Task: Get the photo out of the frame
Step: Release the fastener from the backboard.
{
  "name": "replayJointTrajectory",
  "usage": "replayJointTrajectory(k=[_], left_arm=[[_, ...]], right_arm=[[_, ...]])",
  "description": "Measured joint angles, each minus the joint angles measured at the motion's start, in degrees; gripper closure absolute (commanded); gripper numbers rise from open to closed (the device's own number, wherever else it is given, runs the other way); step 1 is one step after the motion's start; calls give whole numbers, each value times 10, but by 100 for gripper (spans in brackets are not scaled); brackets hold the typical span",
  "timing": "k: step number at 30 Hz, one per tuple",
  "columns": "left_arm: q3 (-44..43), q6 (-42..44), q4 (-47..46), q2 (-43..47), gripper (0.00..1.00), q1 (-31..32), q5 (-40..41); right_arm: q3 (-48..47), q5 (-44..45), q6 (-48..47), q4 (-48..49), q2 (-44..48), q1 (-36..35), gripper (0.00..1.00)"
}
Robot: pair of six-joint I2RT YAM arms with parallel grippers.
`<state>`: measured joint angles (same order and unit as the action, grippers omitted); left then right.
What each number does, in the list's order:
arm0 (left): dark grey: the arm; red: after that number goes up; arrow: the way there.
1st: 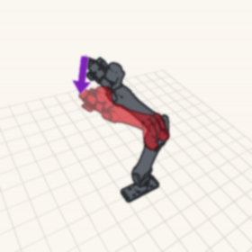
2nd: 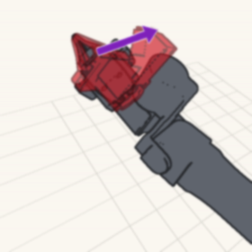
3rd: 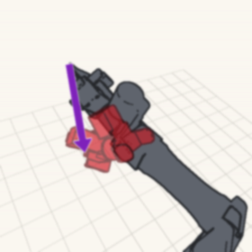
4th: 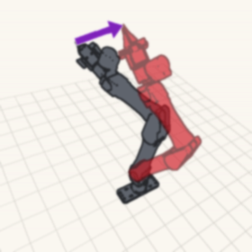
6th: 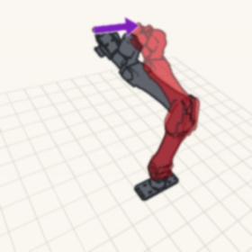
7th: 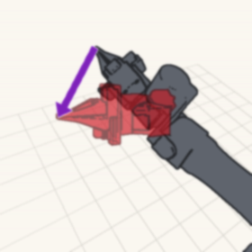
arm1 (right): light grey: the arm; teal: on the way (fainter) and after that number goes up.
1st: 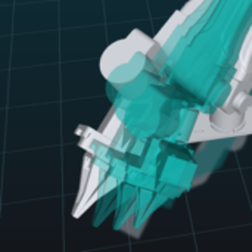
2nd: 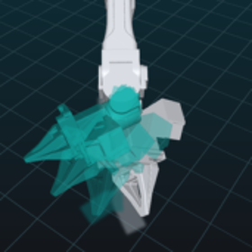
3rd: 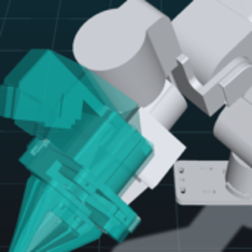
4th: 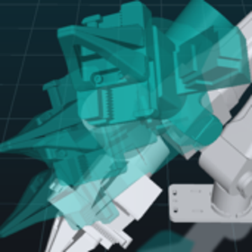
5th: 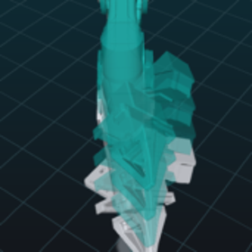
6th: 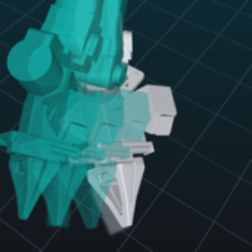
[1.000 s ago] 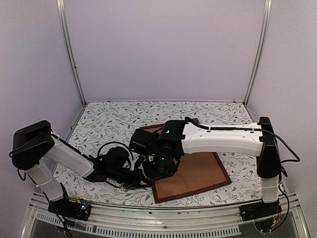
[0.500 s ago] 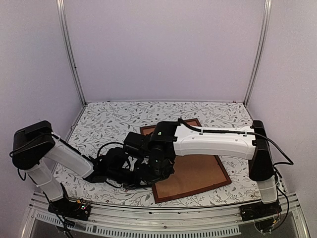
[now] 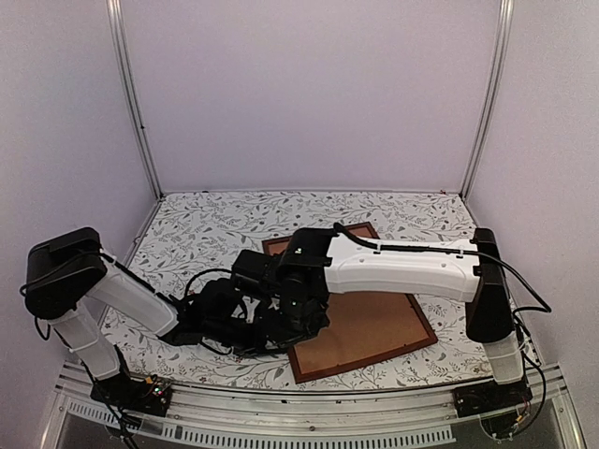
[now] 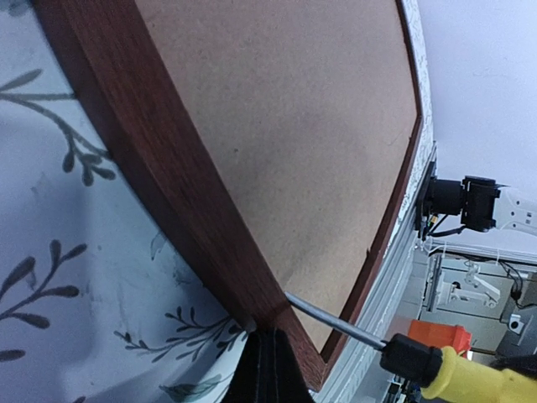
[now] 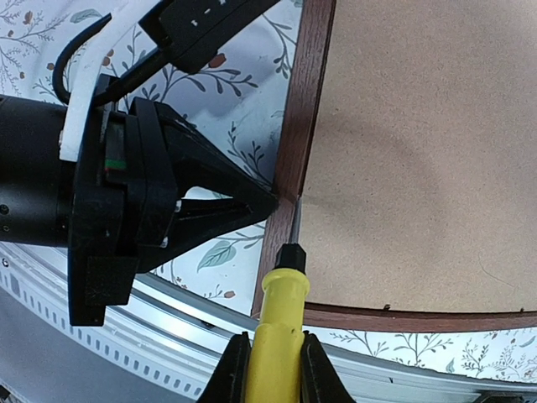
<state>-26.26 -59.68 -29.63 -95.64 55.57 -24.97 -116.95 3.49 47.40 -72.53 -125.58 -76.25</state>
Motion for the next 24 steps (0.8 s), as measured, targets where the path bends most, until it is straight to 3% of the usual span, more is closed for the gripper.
replayJointTrajectory(k=[12,24], left_arm=[[0,-1,-5,-3,100,2,1],[-2,13,12,3,100,13,0]], right_arm=[[3,8,-5,-2,5,0,100],[101,8,-7,55,77,0,100]])
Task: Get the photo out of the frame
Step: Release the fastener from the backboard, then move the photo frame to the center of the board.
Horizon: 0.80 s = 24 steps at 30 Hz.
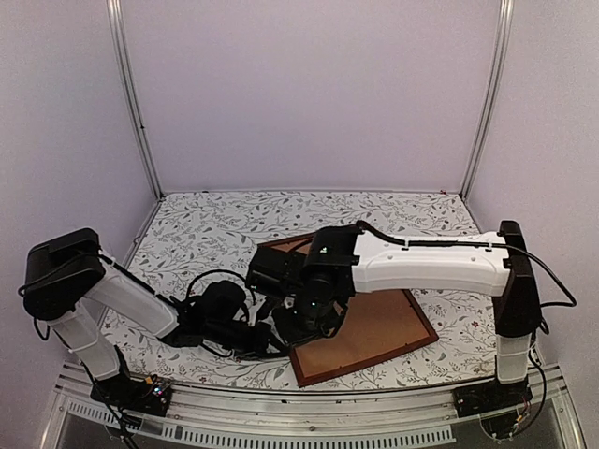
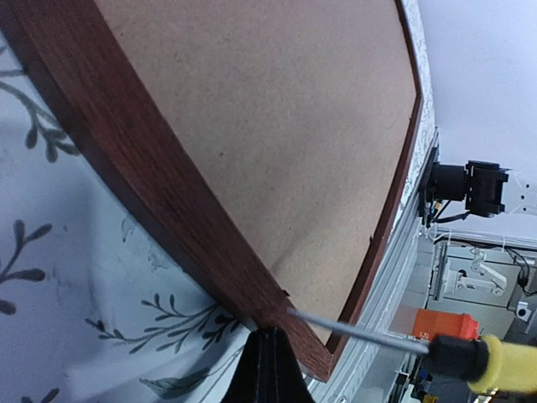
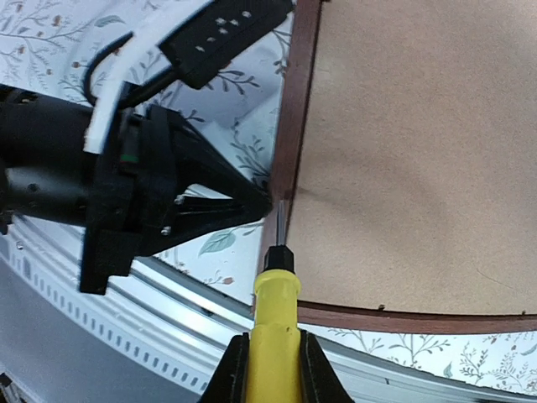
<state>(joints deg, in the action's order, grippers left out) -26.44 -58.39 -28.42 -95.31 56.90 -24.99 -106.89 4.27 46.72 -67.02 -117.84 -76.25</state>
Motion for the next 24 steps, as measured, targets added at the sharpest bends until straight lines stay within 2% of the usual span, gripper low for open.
replayJointTrajectory(k=[8,16,20,24], left_arm=[[0,7,52,20,100,2,1],[-12,17,155,90,100,2,20],[-46,26,213,123,91,-6,44],[-99,47,283,128,78,-21,84]], right_arm=[[18,-3,0,63,50,-2,100],[134,-3,-9,125,115,34,100],[184,4,-16,151,163,69,100],[235,14,-24,183,223,100,100]])
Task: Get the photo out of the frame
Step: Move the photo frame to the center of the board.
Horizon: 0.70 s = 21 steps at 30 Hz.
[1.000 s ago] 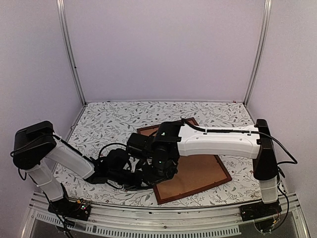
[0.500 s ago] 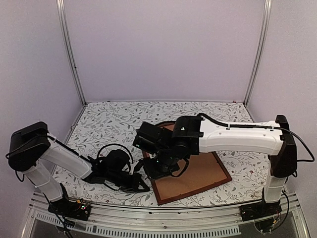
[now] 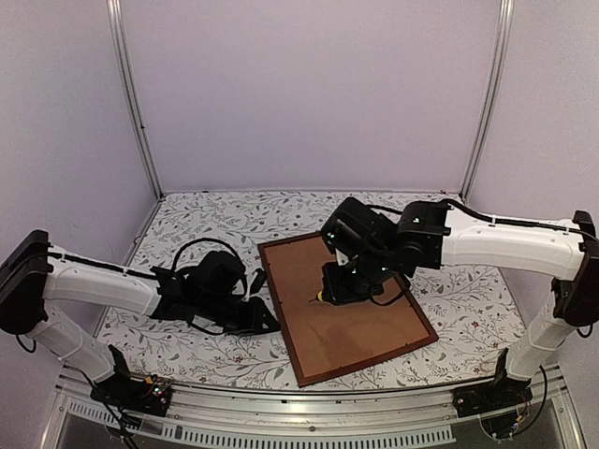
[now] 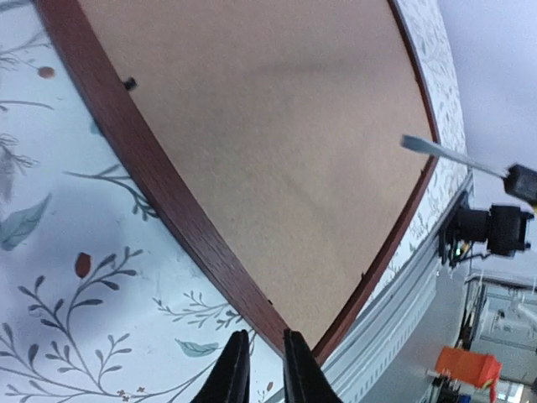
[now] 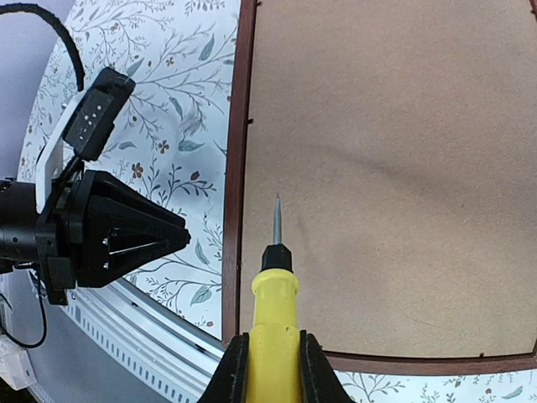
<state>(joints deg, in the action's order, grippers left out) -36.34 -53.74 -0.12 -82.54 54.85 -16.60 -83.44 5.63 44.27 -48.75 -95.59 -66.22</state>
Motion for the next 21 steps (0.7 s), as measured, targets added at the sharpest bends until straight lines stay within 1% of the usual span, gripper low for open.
replayJointTrajectory(k=[1,3,9,12,16,21], left_arm=[[-16,5,21,-2,74,-4,16],[-47,18,56,-13,69,-13,45],[-111,49,117,-65,49,-52,109],[-147,61,142,-106,43,-66,131],[-202,76,172,-156,42,-73,163],[-258,85,197,-204,44,-78,195]], right_arm=[[14,1,-3,7,16,8,100],[38,2,-10,19,46,24,100],[91,3,-35,40,111,60,100],[113,3,-44,51,140,73,100],[139,2,-51,57,178,86,100],[163,2,-57,64,213,91,100]])
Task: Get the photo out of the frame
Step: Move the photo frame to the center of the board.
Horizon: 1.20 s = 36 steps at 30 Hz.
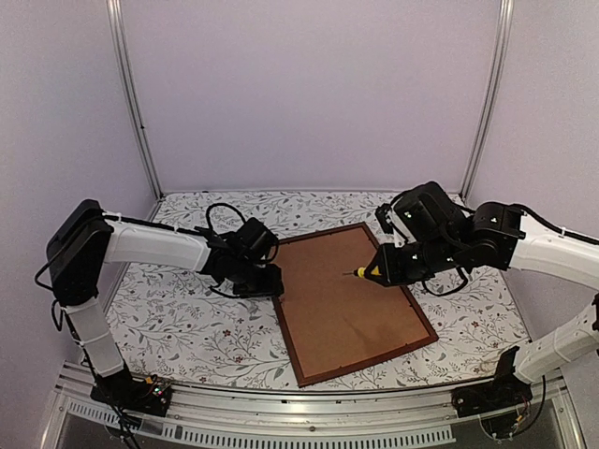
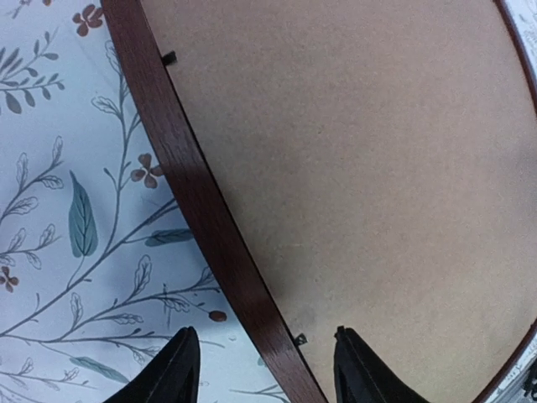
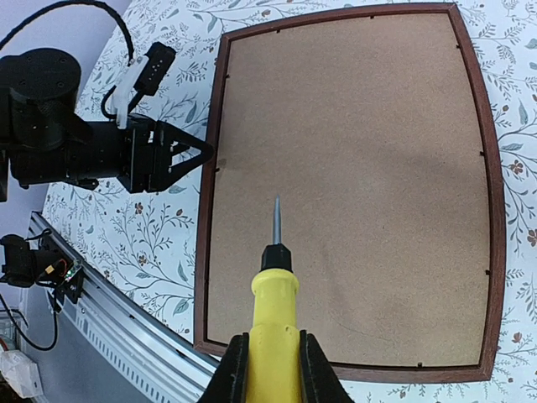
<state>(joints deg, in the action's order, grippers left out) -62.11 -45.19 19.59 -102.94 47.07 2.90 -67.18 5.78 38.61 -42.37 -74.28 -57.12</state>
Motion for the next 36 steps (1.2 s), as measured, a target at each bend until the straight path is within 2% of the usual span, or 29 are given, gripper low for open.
replayJointTrajectory(k=[4,13,18,27,36], left_arm=[[-28,6,21,-37,46,-3,24],[-57,23,30,-75,67,-5,35],[-70,32,32,-84,74,-3,31],[-94,23,24,-105,77,13,30],[-98,-1,17,-108,78,57,22]], right_arm=[[13,0,-1,4,21,2,100],[43,0,4,9,49,2,100],[47,-1,6,14,49,2,100],[49,-3,8,23,49,3,100],[67,-9,9,37,46,3,100]])
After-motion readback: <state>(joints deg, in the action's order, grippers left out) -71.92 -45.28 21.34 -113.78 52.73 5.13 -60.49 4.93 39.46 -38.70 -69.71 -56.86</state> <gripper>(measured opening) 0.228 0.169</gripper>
